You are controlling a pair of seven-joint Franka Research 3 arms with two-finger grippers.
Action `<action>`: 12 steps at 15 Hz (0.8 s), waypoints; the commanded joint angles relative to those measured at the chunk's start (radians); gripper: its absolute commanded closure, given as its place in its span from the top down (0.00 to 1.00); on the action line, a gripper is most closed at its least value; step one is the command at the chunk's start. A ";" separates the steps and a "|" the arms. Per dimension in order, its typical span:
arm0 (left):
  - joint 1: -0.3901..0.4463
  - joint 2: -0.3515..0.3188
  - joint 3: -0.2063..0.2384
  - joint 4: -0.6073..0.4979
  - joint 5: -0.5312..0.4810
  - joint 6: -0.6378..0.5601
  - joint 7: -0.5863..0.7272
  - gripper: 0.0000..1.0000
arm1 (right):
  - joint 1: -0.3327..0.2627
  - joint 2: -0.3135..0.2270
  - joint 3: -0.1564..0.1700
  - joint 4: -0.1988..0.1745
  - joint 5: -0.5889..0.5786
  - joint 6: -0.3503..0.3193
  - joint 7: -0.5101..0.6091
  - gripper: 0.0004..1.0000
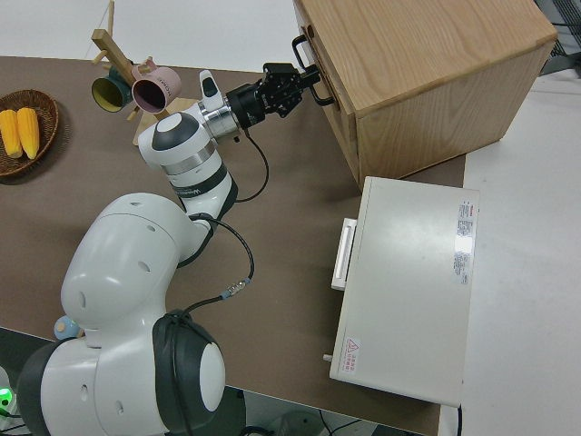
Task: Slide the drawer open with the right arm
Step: 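Close the right gripper on the black drawer handle, then pull the handle toward the robot with the right gripper, sliding the drawer out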
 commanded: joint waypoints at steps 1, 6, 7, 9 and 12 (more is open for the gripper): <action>0.004 0.011 -0.006 0.026 0.017 -0.020 0.010 0.99 | 0.049 0.009 -0.006 0.010 -0.006 -0.015 -0.012 0.00; 0.004 0.011 -0.006 0.024 0.017 -0.020 0.010 0.99 | 0.138 0.009 -0.006 0.010 0.057 -0.100 -0.012 0.00; 0.004 0.011 -0.006 0.026 0.017 -0.020 0.010 0.99 | 0.157 0.009 -0.005 0.010 0.063 -0.120 -0.011 0.00; 0.004 0.011 -0.006 0.026 0.017 -0.020 0.010 0.99 | 0.198 0.009 -0.005 0.010 0.092 -0.157 -0.012 0.00; 0.004 0.011 -0.006 0.024 0.017 -0.020 0.010 0.99 | 0.264 0.009 -0.006 0.023 0.138 -0.189 -0.014 0.00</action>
